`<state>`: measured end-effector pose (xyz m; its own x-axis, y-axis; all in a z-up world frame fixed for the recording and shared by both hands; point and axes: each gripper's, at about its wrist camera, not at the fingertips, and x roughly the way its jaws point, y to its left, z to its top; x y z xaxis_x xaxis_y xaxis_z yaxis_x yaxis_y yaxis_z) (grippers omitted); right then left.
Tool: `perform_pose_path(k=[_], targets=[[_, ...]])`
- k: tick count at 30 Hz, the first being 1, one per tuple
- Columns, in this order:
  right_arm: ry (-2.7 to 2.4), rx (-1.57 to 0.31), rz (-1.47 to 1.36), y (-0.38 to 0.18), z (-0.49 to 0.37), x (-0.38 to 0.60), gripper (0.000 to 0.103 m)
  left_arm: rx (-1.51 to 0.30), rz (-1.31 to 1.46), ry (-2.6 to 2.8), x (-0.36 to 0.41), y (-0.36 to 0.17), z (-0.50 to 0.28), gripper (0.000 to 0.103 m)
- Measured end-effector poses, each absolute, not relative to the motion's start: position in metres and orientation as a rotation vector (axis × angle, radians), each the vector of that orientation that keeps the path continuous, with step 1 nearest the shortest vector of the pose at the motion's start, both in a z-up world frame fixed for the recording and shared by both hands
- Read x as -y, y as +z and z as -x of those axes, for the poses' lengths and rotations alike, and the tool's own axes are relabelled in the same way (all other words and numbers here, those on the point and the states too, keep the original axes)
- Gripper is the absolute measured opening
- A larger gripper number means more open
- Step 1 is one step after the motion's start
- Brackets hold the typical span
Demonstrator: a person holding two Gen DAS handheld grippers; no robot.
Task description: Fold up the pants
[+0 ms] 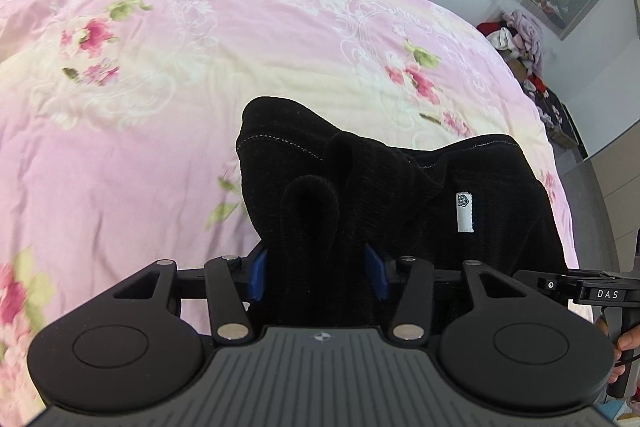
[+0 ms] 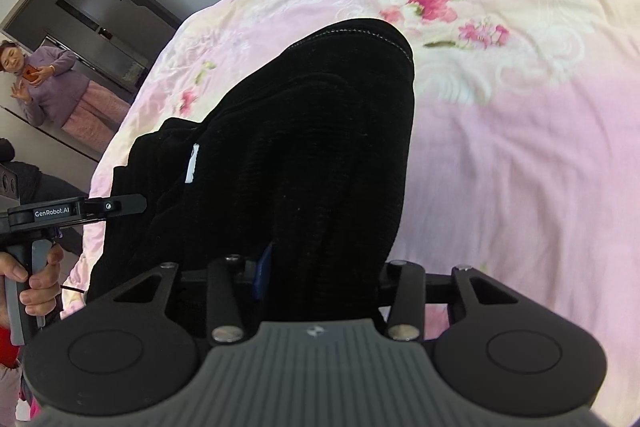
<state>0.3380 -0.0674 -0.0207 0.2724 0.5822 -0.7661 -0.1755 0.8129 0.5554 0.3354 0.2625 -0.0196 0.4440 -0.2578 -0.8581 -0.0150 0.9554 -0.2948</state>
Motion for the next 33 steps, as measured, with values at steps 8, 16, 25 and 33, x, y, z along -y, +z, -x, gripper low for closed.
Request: perform_pose_path(k=[8, 16, 25, 33], targets=[[0.551, -1.190, -0.463, -0.027, -0.258, 0.051, 0.040, -1.150, 0.257, -0.135, -0.279, -0.027, -0.276, 0.056], [0.512, -1.248, -0.501, -0.074, -0.212, 0.039, 0.040, -1.237, 0.228, -0.142, -0.286, -0.074, -0.249, 0.056], [0.477, -1.276, -0.457, -0.110, -0.199, 0.030, 0.040, -1.298, 0.228, -0.169, -0.298, -0.115, -0.241, 0.056], [0.426, -1.323, -0.427, -0.134, -0.200, 0.028, 0.041, -1.324, 0.210, -0.165, -0.300, -0.135, -0.244, 0.058]])
